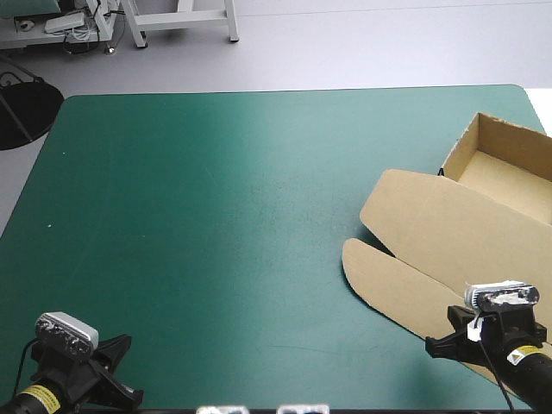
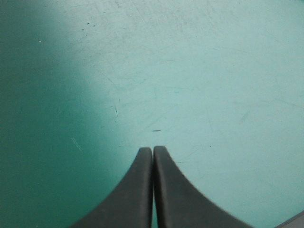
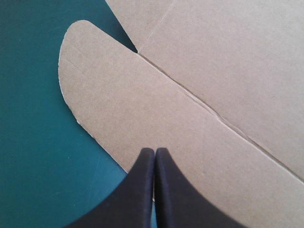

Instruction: Fold the box

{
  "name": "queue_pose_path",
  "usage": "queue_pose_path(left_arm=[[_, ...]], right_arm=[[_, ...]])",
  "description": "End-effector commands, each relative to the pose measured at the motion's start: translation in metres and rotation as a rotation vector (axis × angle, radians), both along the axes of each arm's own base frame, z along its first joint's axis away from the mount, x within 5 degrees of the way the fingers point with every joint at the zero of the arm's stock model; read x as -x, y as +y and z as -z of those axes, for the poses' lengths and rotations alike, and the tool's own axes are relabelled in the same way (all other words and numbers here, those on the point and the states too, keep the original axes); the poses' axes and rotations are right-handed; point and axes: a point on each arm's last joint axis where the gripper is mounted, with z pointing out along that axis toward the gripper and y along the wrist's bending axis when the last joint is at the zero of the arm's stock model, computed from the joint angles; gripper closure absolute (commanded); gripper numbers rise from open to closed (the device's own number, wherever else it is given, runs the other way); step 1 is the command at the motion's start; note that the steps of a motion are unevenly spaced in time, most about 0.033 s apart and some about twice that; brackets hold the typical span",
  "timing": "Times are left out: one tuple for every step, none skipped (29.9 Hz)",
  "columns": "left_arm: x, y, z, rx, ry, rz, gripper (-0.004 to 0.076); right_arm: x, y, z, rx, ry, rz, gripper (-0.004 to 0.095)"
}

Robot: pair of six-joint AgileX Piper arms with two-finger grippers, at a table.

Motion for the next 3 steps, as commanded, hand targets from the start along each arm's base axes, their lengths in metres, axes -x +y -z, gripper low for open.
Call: queue_pose_path(left_arm=[[-0.0037, -0.0022, -0.0107, 0.035, -0.056, 0.003, 0.0733], [-0.0037, -0.0022, -0.0107, 0.035, -0.056, 0.003, 0.0733], [-0.0037, -0.0022, -0.0107, 0.035, -0.056, 0.003, 0.0733]], right_arm=[[-0.0042, -0.0001, -0.0115, -0.019, -0.072, 0.017, 0.0921], [-0.0042, -0.0001, -0.0115, -0.019, -0.072, 0.017, 0.0921], [-0.0042, -0.0001, -0.0115, -0.019, -0.072, 0.017, 0.0921]])
